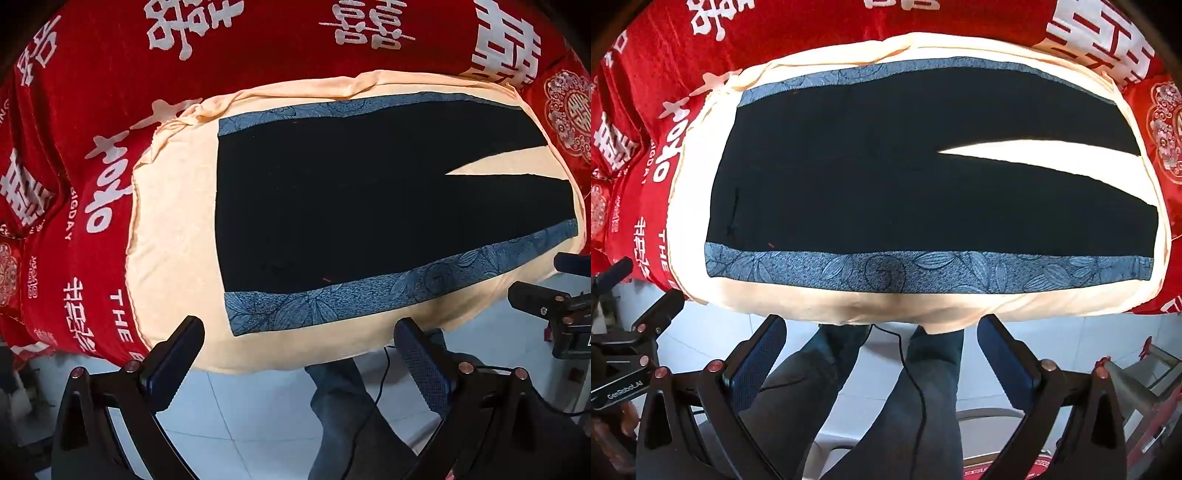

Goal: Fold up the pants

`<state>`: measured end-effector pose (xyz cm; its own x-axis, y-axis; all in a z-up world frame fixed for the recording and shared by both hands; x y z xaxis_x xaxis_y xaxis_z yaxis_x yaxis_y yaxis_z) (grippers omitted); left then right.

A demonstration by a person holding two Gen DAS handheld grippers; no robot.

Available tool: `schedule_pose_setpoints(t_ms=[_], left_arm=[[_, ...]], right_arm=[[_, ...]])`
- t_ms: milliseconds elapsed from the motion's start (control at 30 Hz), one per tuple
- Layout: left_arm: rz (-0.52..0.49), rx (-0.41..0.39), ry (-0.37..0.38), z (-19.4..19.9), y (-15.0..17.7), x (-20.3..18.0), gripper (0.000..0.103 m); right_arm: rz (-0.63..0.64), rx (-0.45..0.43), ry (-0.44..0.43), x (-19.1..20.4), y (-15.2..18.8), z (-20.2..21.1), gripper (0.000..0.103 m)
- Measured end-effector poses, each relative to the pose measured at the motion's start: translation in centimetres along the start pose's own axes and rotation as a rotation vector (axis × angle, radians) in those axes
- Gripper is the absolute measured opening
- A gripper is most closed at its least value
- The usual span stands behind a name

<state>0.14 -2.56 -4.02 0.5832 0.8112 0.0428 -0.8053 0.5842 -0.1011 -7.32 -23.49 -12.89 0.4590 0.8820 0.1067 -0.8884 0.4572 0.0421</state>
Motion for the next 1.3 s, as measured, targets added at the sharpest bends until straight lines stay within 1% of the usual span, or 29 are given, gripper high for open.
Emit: schedule_pose_setpoints(t_ms=[367, 500, 633, 1000, 1300], left_arm=[[0.008, 0.014, -0.009, 0.2, -0.4, -0.1, 0.103], [-0.005, 0.002, -0.025, 0.5, -0.6, -0.4, 0.103], [-0.008, -0.004, -0.019, 0.8, -1.0, -0.6, 0.103], [-0.011, -0.025, -0.042, 1.4, -1.5, -1.1, 0.103], [-0.008, -0.029, -0.036, 1.5, -1.8, -1.4, 0.103]], right_arm=[[-0.007, -0.018, 0.025, -0.5, -0.3, 0.3, 0.103], [-0.012, -0.022, 0.031, -0.8, -0.5, 0.4, 0.103], [-0.017, -0.021, 0.031, -1.1, -0.5, 0.4, 0.103], [-0.022, -0.017, 0.023, -1.9, -0.8, 0.5, 0.103], [-0.022, -0.009, 0.026, -2.2, -0.9, 0.4, 0.103]])
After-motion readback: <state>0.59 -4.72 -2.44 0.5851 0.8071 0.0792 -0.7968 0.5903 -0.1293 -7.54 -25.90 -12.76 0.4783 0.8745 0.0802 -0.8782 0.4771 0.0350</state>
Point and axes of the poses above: each gripper's, at about its wrist camera, not at the fingertips, and z roughly against the way its jaws point, x to its left, y to its underside, the point moved 6 cm from there along -z, roughly the way its jaws point, and after that the axes turned 2 degrees about y, right-handed, at the moved point
